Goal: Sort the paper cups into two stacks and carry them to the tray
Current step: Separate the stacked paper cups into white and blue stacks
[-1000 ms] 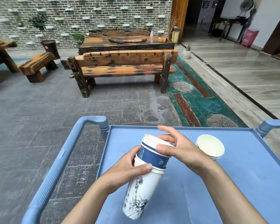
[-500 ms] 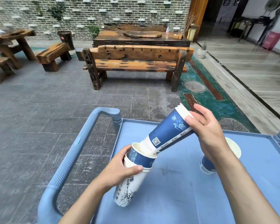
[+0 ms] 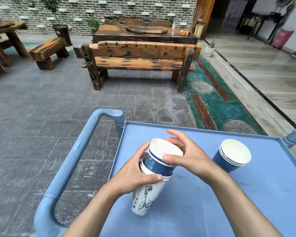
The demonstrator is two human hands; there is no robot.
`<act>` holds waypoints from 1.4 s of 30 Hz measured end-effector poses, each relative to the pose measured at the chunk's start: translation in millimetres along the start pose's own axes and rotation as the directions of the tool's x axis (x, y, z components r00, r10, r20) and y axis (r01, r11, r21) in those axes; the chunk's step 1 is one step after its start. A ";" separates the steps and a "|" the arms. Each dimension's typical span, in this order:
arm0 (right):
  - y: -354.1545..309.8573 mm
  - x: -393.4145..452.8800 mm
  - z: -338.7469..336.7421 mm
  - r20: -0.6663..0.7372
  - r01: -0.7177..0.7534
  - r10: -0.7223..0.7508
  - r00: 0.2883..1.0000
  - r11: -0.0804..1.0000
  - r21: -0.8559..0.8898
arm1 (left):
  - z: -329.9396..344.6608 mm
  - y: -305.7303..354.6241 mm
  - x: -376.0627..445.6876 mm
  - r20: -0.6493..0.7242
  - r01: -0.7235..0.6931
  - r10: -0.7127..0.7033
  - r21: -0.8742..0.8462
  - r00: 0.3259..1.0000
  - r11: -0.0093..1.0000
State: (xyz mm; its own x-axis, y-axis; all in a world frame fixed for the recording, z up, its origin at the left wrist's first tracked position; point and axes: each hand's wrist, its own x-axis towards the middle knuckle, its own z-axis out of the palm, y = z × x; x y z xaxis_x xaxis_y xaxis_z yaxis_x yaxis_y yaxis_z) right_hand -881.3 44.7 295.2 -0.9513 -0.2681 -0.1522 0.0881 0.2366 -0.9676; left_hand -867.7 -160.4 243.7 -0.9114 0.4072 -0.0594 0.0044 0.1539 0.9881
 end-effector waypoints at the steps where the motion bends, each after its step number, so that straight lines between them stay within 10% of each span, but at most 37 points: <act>1: 1.2 -0.7 -1.8 -0.012 0.010 -0.010 1.000 1.000 0.018 | 1.3 0.2 1.8 0.006 -0.003 0.003 0.003 1.000 1.000; 13: 18.6 9.5 -64.7 -0.596 0.178 -0.168 0.785 0.983 -0.042 | -15.9 -21.7 -7.7 -0.215 0.003 -0.011 -0.037 0.977 0.999; 19: 74.8 16.0 -23.7 -0.461 -0.078 -0.152 0.874 0.894 -0.442 | -35.5 -21.7 -9.1 -0.355 -0.048 0.027 -0.048 0.934 0.998; 29: 74.2 16.7 -1.1 -0.335 -0.142 -0.079 0.939 0.798 -0.586 | -35.4 -11.7 -11.9 -0.358 -0.054 0.061 0.029 0.932 0.998; 35: 9.7 11.1 1.9 -0.227 0.098 -0.129 0.965 0.985 -0.144 | -19.6 2.1 -0.4 -0.264 -0.073 0.089 0.067 0.960 0.995; 38: -5.2 10.3 6.2 0.012 0.097 -0.097 0.995 0.979 -0.177 | -9.4 7.9 6.2 -0.209 -0.064 0.088 0.119 0.974 0.991; 42: -6.3 10.7 2.2 -0.046 0.094 -0.105 0.993 0.974 -0.208 | -0.7 12.4 13.6 -0.153 -0.073 0.102 0.188 0.983 0.980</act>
State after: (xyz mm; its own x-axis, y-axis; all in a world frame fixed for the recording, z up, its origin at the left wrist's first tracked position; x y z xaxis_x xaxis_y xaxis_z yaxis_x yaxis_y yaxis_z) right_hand -891.3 38.3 299.3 -0.9678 -0.2485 -0.0400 -0.0646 0.3991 -0.9146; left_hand -880.3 -153.6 255.2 -0.9582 0.2787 0.0643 0.1478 0.2901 0.9455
